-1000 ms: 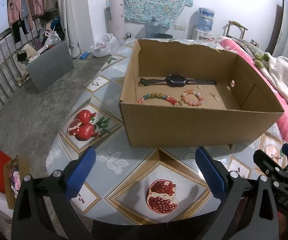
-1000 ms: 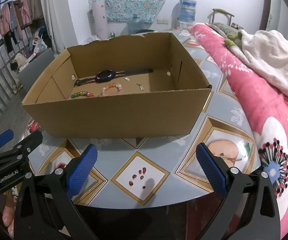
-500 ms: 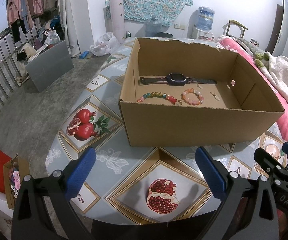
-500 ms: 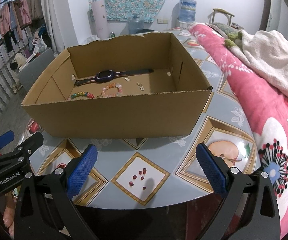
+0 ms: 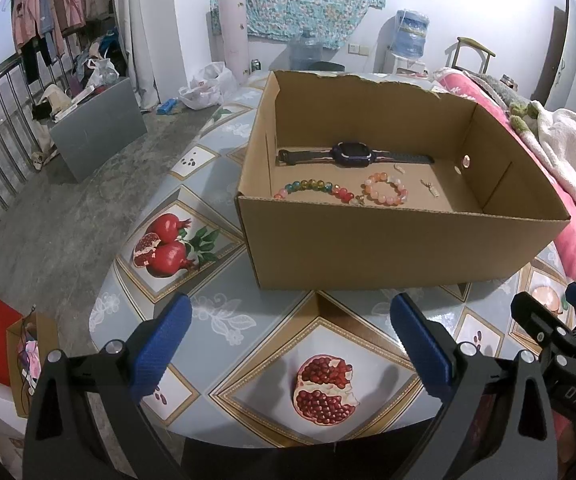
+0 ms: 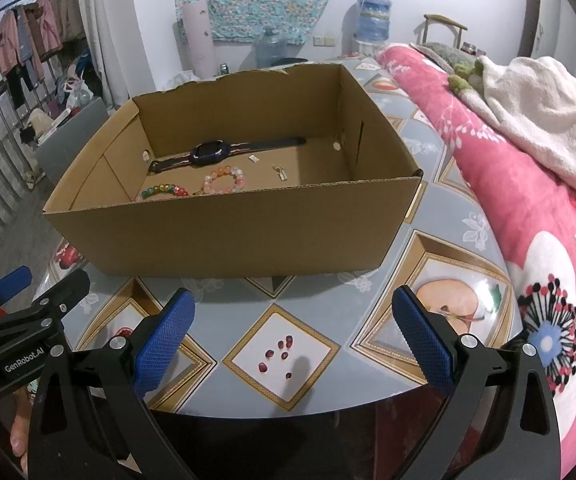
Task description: Organize jewelry
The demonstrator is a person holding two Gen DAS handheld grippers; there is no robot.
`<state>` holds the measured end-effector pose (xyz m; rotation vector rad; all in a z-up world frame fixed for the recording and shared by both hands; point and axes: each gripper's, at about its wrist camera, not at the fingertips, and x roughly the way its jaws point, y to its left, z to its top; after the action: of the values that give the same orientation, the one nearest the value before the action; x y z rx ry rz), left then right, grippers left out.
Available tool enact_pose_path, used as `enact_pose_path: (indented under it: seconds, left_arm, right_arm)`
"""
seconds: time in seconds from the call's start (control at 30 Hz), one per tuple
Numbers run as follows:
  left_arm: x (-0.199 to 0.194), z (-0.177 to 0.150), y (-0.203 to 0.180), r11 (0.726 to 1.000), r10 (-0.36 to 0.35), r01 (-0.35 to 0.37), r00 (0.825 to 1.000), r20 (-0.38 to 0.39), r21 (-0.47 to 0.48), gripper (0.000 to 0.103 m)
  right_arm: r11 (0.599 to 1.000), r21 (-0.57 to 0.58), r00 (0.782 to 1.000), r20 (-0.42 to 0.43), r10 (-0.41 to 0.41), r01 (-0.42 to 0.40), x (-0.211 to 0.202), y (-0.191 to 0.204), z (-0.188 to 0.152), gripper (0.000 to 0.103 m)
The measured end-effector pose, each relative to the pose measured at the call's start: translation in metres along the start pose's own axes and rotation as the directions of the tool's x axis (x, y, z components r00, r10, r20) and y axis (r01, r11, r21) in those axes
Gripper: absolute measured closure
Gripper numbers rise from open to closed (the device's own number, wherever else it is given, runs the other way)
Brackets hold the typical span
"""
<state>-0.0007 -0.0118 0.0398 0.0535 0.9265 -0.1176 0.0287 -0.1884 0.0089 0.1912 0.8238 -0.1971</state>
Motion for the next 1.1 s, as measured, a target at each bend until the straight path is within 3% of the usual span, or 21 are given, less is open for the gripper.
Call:
enact_pose_path:
  seconds: [1.1]
  left_arm:
    - [0.001,-0.0014,0.0008,1.0,-0.002,0.002,1.0,-0.007,0.001,0.006]
  right_arm:
    - [1.0,0.001,1.0,-0.002,0.003,-0.003,-0.0002,-0.001,-0.0004,0.008]
